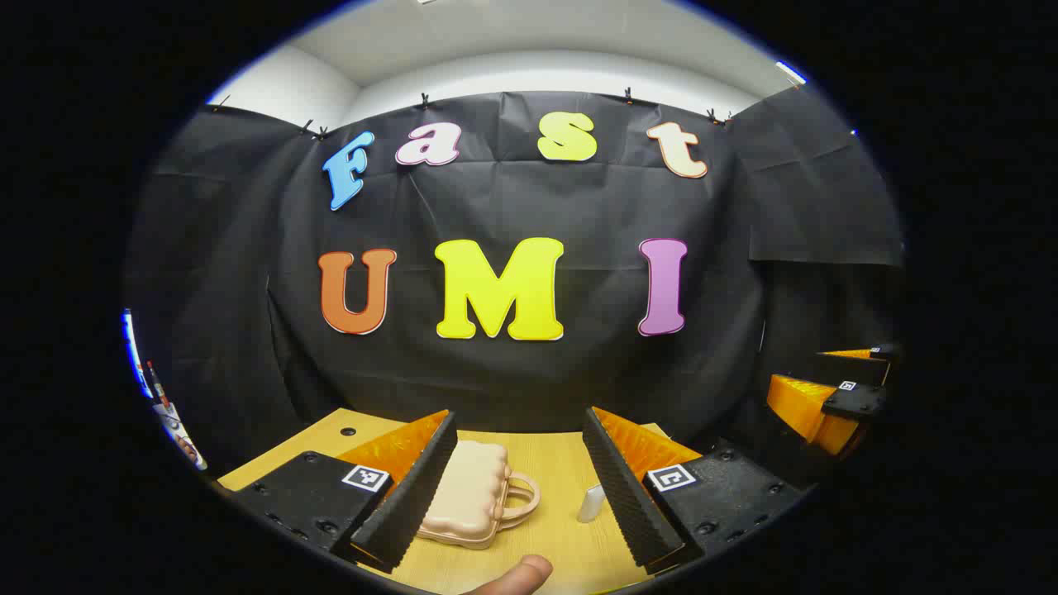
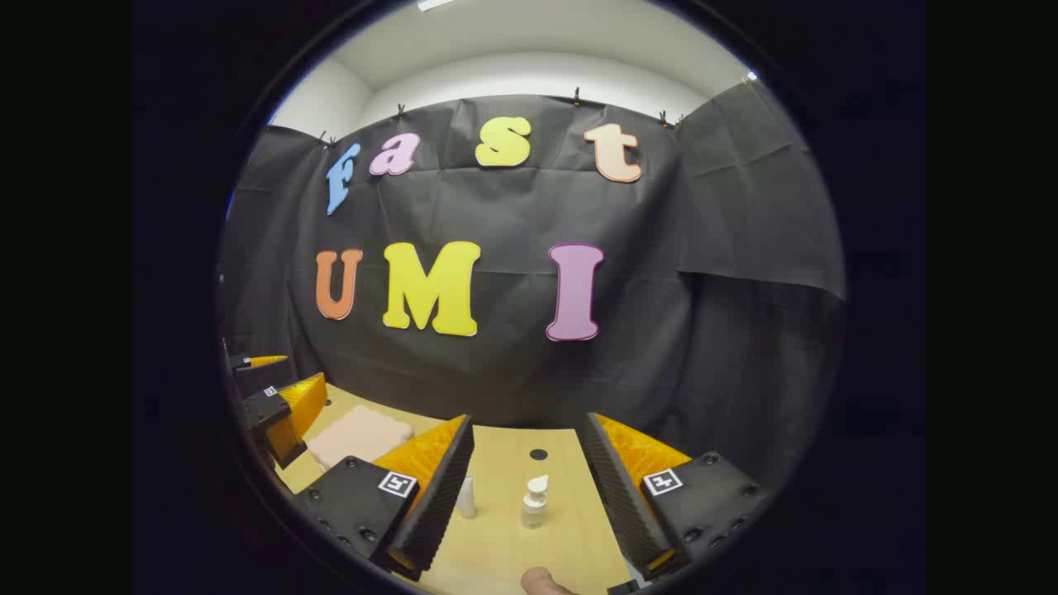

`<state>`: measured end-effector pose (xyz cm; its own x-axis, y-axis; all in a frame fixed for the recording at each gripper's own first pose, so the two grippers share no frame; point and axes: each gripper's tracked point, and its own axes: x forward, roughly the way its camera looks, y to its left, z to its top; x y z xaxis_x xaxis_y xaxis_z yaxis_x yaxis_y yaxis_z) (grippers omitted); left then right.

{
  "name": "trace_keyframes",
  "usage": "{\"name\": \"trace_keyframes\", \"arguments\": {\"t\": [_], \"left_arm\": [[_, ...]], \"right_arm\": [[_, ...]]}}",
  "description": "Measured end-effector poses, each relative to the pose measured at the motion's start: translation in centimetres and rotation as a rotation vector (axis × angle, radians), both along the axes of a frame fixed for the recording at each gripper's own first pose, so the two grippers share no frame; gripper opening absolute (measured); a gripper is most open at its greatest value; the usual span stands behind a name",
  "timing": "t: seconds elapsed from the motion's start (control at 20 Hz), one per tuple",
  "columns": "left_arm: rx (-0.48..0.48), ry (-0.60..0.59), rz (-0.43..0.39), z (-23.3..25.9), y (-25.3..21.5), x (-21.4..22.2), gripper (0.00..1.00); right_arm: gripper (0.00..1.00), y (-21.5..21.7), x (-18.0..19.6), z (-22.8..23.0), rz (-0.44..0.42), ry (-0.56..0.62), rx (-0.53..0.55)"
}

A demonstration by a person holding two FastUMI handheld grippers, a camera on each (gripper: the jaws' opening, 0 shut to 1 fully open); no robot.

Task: First open the suitcase, pack the skin care products into it, and then close the suitcase.

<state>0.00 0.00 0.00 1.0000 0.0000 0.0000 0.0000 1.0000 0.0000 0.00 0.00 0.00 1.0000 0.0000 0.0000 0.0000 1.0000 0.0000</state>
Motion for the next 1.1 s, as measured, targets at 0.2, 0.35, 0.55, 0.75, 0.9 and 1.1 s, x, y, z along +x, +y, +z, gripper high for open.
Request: {"name": "trace_keyframes", "arguments": {"t": [0.2, 0.35, 0.55, 0.75, 0.9, 1.1], "left_arm": [[-0.011, 0.003, -0.019, 0.0, -1.5, 0.1, 0.98], [0.0, 0.009, -0.03, -0.2, -2.4, 0.1, 0.98], [-0.003, 0.005, -0.038, -0.1, -3.2, 0.0, 0.98], [0.019, 0.006, -0.031, -1.5, -3.4, 0.6, 0.97], [0.088, 0.026, -0.026, -5.1, -2.9, 1.9, 0.97], [0.166, 0.107, -0.037, -11.8, -2.4, 3.7, 0.98]], "right_arm": [[0.8, -1.2, 0.2, -0.4, -0.015, 0.005, -0.001], [0.8, -1.9, 0.2, -0.1, -0.024, -0.003, -0.008], [0.81, -2.4, 0.2, -0.3, -0.022, -0.001, -0.005], [0.8, -3.4, 0.4, -0.8, -0.031, 0.002, -0.015], [0.8, -5.4, 0.4, -1.6, -0.061, 0.013, -0.025], [0.81, -8.9, 0.4, -3.0, -0.118, 0.041, -0.03]]}}
